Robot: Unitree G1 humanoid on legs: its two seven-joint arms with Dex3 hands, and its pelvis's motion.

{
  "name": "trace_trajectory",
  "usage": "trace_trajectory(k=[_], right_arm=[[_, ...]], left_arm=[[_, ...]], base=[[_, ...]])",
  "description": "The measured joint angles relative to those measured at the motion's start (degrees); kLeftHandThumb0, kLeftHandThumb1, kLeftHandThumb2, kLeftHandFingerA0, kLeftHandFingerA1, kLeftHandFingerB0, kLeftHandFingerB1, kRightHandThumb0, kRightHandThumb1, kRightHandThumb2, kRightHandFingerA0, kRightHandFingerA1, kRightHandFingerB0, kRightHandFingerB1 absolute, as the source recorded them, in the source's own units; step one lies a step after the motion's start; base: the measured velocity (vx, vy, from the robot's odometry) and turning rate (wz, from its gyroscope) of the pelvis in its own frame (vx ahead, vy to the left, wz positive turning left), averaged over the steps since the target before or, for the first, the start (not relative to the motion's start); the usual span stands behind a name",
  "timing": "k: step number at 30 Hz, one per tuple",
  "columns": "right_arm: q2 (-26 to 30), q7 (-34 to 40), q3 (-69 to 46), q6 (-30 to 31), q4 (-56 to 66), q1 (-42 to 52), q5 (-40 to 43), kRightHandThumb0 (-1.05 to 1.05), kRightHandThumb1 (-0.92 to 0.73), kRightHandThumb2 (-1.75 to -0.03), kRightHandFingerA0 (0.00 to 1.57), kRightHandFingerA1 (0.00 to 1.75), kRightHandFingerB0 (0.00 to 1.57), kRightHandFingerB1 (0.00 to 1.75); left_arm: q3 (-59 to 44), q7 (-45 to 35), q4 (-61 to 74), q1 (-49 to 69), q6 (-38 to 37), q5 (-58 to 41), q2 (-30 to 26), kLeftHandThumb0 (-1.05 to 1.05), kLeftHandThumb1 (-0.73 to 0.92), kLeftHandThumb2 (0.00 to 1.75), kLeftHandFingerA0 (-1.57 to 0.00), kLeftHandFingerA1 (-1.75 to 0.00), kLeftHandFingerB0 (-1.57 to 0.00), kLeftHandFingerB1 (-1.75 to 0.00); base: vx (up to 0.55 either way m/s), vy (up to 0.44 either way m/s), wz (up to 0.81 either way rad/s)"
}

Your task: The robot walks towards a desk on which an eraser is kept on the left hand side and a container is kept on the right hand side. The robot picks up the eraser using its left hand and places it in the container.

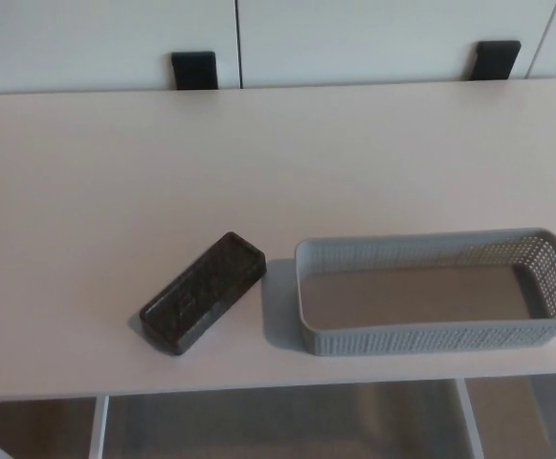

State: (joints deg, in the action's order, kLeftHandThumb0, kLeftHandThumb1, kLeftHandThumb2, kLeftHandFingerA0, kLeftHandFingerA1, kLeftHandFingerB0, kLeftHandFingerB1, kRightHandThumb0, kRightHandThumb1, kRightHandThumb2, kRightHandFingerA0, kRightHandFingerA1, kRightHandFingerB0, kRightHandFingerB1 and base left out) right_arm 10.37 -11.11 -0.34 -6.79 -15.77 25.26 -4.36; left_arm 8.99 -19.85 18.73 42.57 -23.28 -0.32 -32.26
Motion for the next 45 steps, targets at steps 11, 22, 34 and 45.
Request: trace_trajectory(k=[11, 22, 34, 45], right_arm=[[0.03, -0.03, 0.08, -0.01, -0.15, -0.42, -0.01, -0.03, -0.41, -0.51, 0.81, 0.58, 0.61, 0.54], [0.06, -0.05, 0.51, 0.01, -0.30, -0.51, -0.16, -0.01, -0.41, -0.51, 0.81, 0.57, 0.60, 0.53], [0.06, -0.05, 1.14, 0.01, -0.29, -0.74, -0.25, -0.02, -0.41, -0.51, 0.81, 0.57, 0.62, 0.53], [0.07, -0.04, 1.77, 0.01, -0.28, -1.18, -0.49, -0.08, -0.40, -0.51, 0.83, 0.57, 0.64, 0.53]], left_arm=[[-0.96, -0.94, 20.76, -5.96, 0.22, -4.41, -2.31, -0.41, 0.54, 0.67, -0.19, -0.35, -0.17, -0.34], [-5.29, 2.20, 18.91, -27.67, 2.18, 2.46, 2.87, -0.37, 0.47, 0.72, 0.00, -0.14, -0.05, -0.29], [-2.93, 4.68, 9.05, -39.14, 7.27, 12.70, 5.68, -0.51, 0.34, 0.66, 0.00, -0.02, -0.03, -0.10], [1.86, 6.04, 1.59, -44.16, 14.69, 22.54, 10.17, -0.67, 0.41, 0.76, 0.00, -0.01, 0.00, -0.07]], base=[[0.00, 0.000, 0.00], [0.00, 0.000, 0.00], [0.00, 0.000, 0.00], [0.00, 0.000, 0.00]])
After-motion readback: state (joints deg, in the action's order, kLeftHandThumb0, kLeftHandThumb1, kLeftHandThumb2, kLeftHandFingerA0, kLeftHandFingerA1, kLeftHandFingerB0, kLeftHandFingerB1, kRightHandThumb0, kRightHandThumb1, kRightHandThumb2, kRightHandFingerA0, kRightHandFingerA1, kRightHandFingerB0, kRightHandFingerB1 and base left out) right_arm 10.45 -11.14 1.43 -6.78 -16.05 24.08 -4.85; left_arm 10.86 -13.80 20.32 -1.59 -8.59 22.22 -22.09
